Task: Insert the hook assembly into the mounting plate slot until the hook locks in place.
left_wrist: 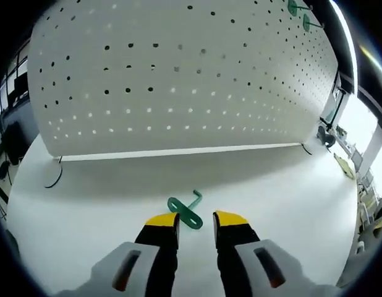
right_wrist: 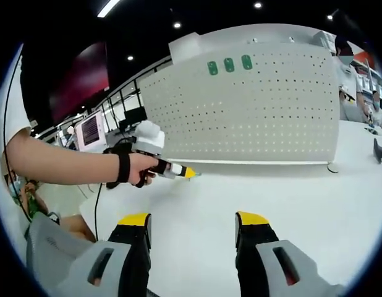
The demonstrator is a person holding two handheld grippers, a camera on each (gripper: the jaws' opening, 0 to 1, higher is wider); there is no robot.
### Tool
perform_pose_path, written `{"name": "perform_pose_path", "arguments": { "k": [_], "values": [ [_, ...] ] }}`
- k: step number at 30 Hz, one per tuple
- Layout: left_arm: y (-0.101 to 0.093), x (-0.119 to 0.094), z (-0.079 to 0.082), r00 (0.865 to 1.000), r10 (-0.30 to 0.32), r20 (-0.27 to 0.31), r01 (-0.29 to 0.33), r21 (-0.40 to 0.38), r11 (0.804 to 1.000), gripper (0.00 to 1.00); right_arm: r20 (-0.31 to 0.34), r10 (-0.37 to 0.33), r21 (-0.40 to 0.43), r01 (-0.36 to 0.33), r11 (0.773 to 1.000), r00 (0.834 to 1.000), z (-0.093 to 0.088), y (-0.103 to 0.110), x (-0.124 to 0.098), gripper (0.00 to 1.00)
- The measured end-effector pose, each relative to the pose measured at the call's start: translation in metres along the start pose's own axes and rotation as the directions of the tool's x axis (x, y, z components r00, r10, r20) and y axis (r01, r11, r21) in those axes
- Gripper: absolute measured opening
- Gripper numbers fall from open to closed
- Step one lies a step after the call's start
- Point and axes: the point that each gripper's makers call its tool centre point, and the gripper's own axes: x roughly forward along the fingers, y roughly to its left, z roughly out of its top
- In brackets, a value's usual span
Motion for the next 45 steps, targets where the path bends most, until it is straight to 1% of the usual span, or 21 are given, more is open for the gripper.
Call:
{"name": "perform_pose_path", "arguments": {
  "k": [2, 4, 8, 10, 12, 14, 17, 20, 29, 32, 33, 35, 39, 45],
  "values": [
    [-0.002, 0.002, 0.001, 1.000, -0.003, -0.001, 0.003, -0.002, 1.000, 0.24, 0.002, -0.002, 0.001, 0.002, 1.000, 1.000, 0.001, 0.000, -0.001, 0.55],
    [-0.001, 0.004, -0.002, 1.000, 0.004, -0.017, -0.004, 0.008, 1.000, 0.23, 0.001, -0.005, 0.003, 0.005, 1.000, 1.000, 0.000, -0.002, 0.000, 0.55],
    [-0.001, 0.004, -0.001, 1.000, 0.011, -0.012, -0.011, 0.014, 1.000, 0.23, -0.001, -0.007, 0.000, 0.007, 1.000, 1.000, 0.000, -0.001, -0.001, 0.55],
    [0.002, 0.005, -0.001, 1.000, 0.023, -0.018, -0.022, 0.014, 1.000, 0.21, -0.006, -0.006, 0.001, 0.006, 1.000, 1.000, -0.001, -0.001, 0.000, 0.55],
    [0.002, 0.006, -0.001, 1.000, 0.020, -0.019, -0.020, 0.004, 1.000, 0.20, -0.006, -0.006, -0.001, 0.006, 1.000, 1.000, -0.001, -0.001, 0.000, 0.55],
    [0.005, 0.006, -0.001, 0.999, 0.028, -0.023, -0.028, 0.011, 1.000, 0.16, -0.005, -0.007, 0.003, 0.007, 1.000, 1.000, -0.001, -0.001, 0.000, 0.55],
    [0.007, 0.007, -0.005, 0.999, 0.020, -0.036, -0.021, -0.020, 1.000, 0.12, -0.005, -0.009, 0.002, 0.009, 1.000, 1.000, 0.000, -0.002, 0.000, 0.55],
    [0.008, 0.006, -0.005, 0.999, 0.026, -0.035, -0.027, -0.015, 1.000, 0.09, -0.004, -0.008, 0.002, 0.008, 1.000, 1.000, 0.000, -0.002, 0.000, 0.55],
    [0.007, 0.006, -0.003, 0.999, 0.018, -0.028, -0.018, -0.005, 1.000, 0.07, -0.004, -0.010, 0.000, 0.010, 1.000, 1.000, 0.001, -0.002, -0.001, 0.55],
    [0.004, 0.005, -0.006, 0.999, 0.002, -0.039, -0.002, -0.010, 1.000, 0.04, -0.005, -0.013, -0.001, 0.013, 1.000, 1.000, 0.000, -0.003, -0.002, 0.55],
    [0.004, 0.004, -0.007, 0.999, 0.008, -0.038, -0.009, -0.016, 1.000, 0.04, -0.004, -0.013, 0.000, 0.013, 1.000, 1.000, 0.000, -0.004, -0.002, 0.55],
    [0.002, 0.002, -0.008, 0.999, 0.003, -0.033, -0.003, -0.002, 1.000, 0.04, -0.004, -0.013, -0.001, 0.013, 1.000, 1.000, 0.000, -0.003, -0.002, 0.55],
    [-0.003, 0.000, -0.010, 0.999, -0.031, -0.030, 0.030, -0.033, 0.999, 0.04, -0.007, -0.007, -0.006, 0.007, 1.000, 1.000, 0.000, -0.001, -0.002, 0.55],
    [-0.009, -0.006, -0.008, 0.998, -0.065, -0.005, 0.065, -0.056, 0.996, 0.04, -0.004, -0.002, -0.010, 0.002, 1.000, 1.000, 0.003, 0.001, 0.000, 0.55]
  ]
}}
